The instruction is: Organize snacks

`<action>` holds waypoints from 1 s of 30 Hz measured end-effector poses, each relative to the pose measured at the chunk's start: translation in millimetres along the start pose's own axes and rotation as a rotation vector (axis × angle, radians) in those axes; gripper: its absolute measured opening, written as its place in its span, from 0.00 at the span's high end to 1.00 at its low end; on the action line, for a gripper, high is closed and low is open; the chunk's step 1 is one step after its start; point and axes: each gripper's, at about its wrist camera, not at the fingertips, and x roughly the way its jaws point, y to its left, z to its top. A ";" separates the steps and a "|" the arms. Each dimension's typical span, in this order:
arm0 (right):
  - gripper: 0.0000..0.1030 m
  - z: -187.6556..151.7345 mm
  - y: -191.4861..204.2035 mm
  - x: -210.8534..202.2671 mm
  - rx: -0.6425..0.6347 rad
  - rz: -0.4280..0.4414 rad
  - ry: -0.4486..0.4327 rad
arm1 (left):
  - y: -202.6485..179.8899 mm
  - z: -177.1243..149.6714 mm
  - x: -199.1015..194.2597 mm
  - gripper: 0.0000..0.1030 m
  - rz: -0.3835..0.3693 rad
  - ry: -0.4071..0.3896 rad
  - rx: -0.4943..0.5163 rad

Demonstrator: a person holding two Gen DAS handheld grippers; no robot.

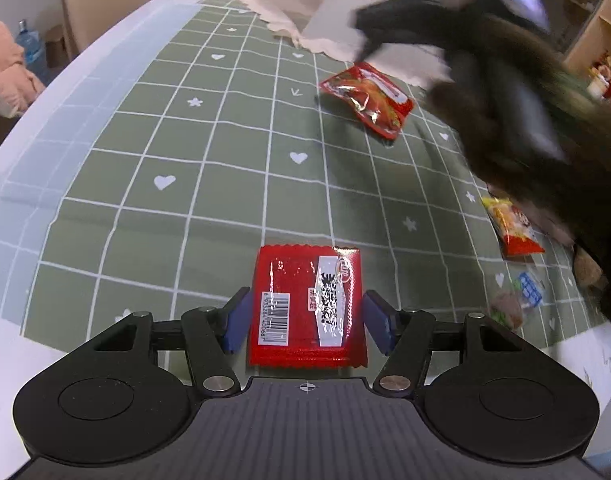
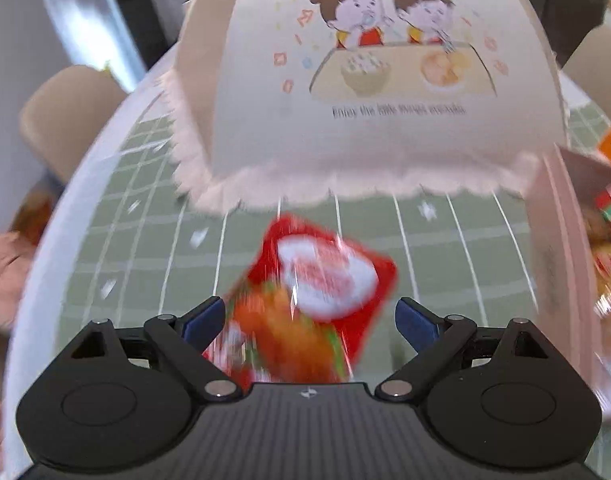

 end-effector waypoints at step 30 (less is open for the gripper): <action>0.21 -121.6 -77.0 -112.5 -0.308 0.154 -0.018 | -33.5 -4.5 9.5 0.36 0.038 0.041 0.108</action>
